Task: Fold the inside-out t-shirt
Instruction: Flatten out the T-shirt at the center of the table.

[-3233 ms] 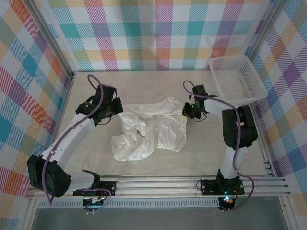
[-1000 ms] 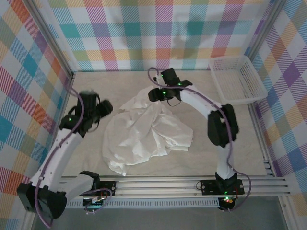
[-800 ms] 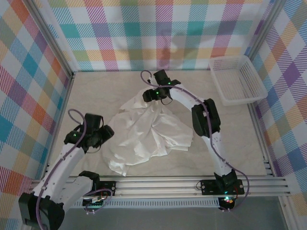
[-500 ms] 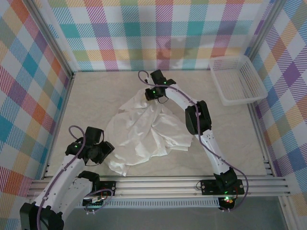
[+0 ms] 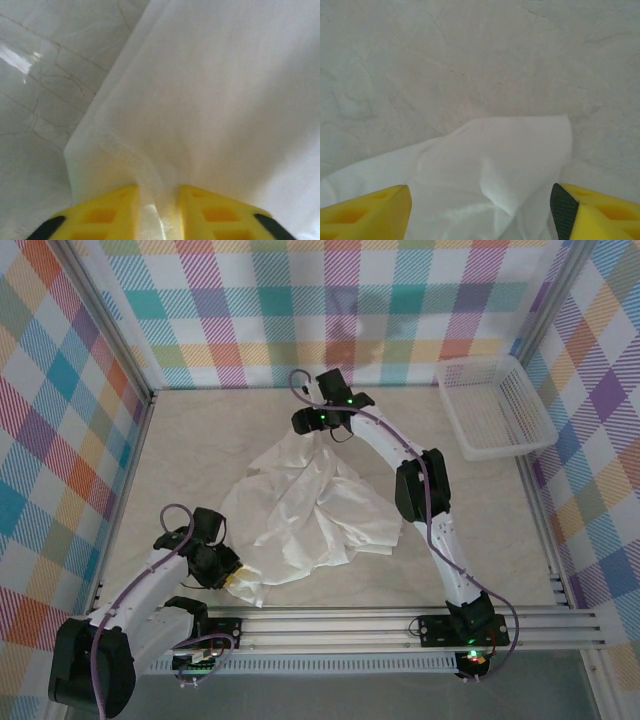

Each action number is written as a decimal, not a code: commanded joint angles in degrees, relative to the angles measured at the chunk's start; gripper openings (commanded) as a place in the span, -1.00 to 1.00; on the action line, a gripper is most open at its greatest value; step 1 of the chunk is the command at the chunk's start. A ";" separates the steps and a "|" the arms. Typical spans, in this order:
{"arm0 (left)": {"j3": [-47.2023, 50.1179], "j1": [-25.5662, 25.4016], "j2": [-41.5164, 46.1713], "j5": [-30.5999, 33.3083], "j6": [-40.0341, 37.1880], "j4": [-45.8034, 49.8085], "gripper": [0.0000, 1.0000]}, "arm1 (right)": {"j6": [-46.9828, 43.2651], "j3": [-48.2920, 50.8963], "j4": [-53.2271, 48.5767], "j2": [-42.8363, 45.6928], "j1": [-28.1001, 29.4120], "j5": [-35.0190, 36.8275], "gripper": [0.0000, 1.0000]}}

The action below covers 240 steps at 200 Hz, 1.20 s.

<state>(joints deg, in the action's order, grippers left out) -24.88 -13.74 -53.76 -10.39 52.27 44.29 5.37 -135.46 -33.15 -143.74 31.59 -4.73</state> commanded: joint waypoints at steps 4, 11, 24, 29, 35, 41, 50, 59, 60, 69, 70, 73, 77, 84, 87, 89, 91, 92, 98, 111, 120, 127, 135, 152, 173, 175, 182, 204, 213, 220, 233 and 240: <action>-2.69 -0.24 0.78 3.24 -1.27 1.41 -0.93 | -2.08 -4.71 0.30 -5.59 0.40 7.79 0.59; -3.04 -0.24 0.63 3.55 -1.36 1.57 -1.00 | -2.39 -6.51 0.09 -7.15 0.40 7.96 0.59; -3.56 -0.19 0.31 3.71 -1.58 1.64 -1.00 | -2.44 -10.74 -1.46 -10.23 0.40 5.29 0.52; -3.94 -0.22 0.18 3.79 -1.64 1.72 -1.00 | -2.17 -12.10 -2.10 -11.27 0.40 3.94 0.48; -4.29 -0.16 0.23 3.95 -1.80 1.80 -1.00 | -1.70 -13.21 -2.46 -12.15 0.46 2.37 0.41; -4.74 -0.17 0.13 4.22 -1.95 1.93 -1.00 | -1.24 -13.54 -2.34 -12.79 0.44 0.86 0.30; -5.51 -0.17 0.16 4.95 -2.12 2.40 -1.00 | -0.73 -13.58 -2.11 -13.30 0.52 -0.82 0.07; -6.48 -0.11 0.22 5.99 -2.51 3.08 -1.00 | -0.04 -13.64 -2.25 -13.49 0.50 -1.25 -0.23; -6.62 -0.17 0.23 6.12 -2.56 3.17 -1.00 | 0.07 -13.67 -2.26 -13.54 0.49 -1.25 -0.27; -7.77 -0.15 0.15 7.21 -2.98 3.85 -1.00 | 0.26 -13.67 -2.45 -13.09 0.47 -1.45 -0.55; -7.92 -0.15 0.15 7.35 -3.02 3.95 -1.00 | 0.26 -13.68 -2.50 -13.07 0.48 -1.48 -0.57; -8.40 -0.15 0.14 7.55 -3.14 4.16 -1.00 | 0.28 -13.70 -2.48 -12.87 0.49 -1.46 -0.66; -9.05 -0.15 0.17 8.14 -3.38 4.36 -1.00 | 0.26 -13.69 -2.50 -12.46 0.48 -1.30 -0.77; -10.40 0.00 0.08 8.90 -3.93 4.80 -1.00 | 0.17 -13.91 -2.54 -11.44 0.42 -0.93 -0.94; -11.11 0.09 0.11 9.36 -4.28 5.05 -1.00 | 0.13 -14.02 -2.55 -10.85 0.40 -0.76 -1.00; -11.67 0.17 0.07 9.61 -4.39 5.27 -1.00 | 0.12 -14.01 -2.58 -10.37 0.40 -0.62 -1.00; -12.14 0.24 0.08 9.98 -4.79 5.45 -1.00 | 0.09 -13.99 -2.55 -9.92 0.40 -0.54 -1.00; -12.48 0.26 0.07 10.14 -4.98 5.50 -1.00 | 0.09 -13.97 -2.54 -9.60 0.40 -0.45 -1.00; -14.56 0.52 0.09 11.17 -6.00 5.98 -1.00 | 0.08 -13.96 -2.44 -7.93 0.32 -0.28 -1.00; -20.85 1.12 -0.06 14.34 -9.12 8.26 -1.00 | 0.26 -13.86 -2.53 -3.72 -0.25 -0.22 -1.00; -26.87 1.42 -0.41 17.83 -12.19 10.66 -1.00 | 0.68 -13.41 -2.54 -0.09 -0.67 0.95 -1.00; -31.84 1.51 -0.95 21.32 -14.70 12.42 -1.00 | 1.32 -12.84 -2.47 3.04 -1.26 2.24 -1.00; -37.90 1.60 -1.75 25.00 -17.29 14.09 -1.00 | 2.25 -11.79 -2.07 6.99 -2.02 3.36 -1.00; -49.89 1.70 -3.70 30.86 -23.82 16.33 -1.00 | 3.83 -7.28 0.50 16.53 -3.64 5.06 -1.00; -62.77 1.70 -5.87 34.48 -29.94 16.73 -1.00 | 3.39 1.18 5.80 29.92 -4.76 8.63 -1.00; -63.91 1.70 -6.04 34.54 -30.54 16.60 -1.00 | 3.28 2.24 6.47 31.31 -4.83 9.11 -1.00; -67.73 1.66 -6.46 34.23 -32.91 15.96 -1.00 | 2.88 5.45 8.29 35.91 -4.96 11.06 -1.00; -78.96 1.70 -7.70 30.69 -39.68 13.44 -1.00 | 1.46 14.98 15.26 49.99 -5.05 17.94 -1.00; -83.46 1.69 -7.94 29.31 -41.68 12.41 -1.00 | 1.00 18.46 17.87 55.49 -5.05 20.45 -1.00; -86.08 1.69 -7.66 28.31 -43.37 11.13 -1.00 | 0.27 21.16 20.31 59.48 -5.05 21.73 -1.00; -89.27 1.70 -6.41 25.61 -46.01 7.17 -1.00 | -0.62 25.46 24.64 66.03 -5.05 22.75 -1.00; -90.23 1.70 -5.56 23.39 -47.24 4.30 -1.00 | -1.02 27.14 26.74 68.92 -5.06 22.38 -1.00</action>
<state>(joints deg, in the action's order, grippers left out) -110.08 -12.82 -61.84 17.50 14.04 55.40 6.66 -115.02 -15.81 -80.40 26.22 12.60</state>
